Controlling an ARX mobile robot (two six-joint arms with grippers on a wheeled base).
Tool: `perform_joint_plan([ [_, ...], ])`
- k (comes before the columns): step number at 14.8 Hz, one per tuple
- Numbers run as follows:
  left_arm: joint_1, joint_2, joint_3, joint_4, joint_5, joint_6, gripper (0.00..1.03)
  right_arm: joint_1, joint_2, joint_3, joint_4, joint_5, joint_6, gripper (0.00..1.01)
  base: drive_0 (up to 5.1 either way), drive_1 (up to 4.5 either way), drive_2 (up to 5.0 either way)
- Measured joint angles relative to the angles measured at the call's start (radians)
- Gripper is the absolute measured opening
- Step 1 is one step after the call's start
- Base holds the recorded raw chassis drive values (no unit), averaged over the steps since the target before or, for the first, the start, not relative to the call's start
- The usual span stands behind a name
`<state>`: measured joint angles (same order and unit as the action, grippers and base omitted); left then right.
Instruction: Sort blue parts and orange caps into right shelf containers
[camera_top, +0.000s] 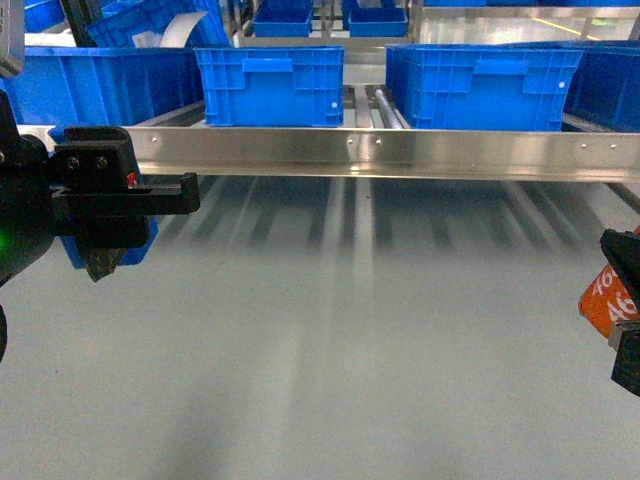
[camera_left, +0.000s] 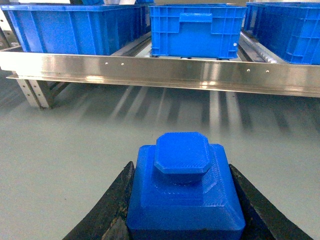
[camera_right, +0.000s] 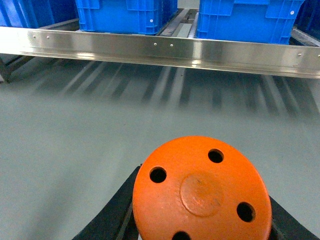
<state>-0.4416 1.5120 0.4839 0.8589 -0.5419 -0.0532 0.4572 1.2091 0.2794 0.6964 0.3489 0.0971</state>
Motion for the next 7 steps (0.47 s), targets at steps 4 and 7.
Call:
perform_joint_plan([
  [4,0.000,0.000,0.000,-0.004,0.000,0.000,0.40,0.000,0.000,0.000,-0.002,0.000,0.000,0.44,0.0,0.00,0.0],
  [7,0.000,0.000,0.000,0.000,-0.001,0.000,0.40,0.000,0.000,0.000,0.000,0.000,0.000,0.44,0.0,0.00,0.0],
])
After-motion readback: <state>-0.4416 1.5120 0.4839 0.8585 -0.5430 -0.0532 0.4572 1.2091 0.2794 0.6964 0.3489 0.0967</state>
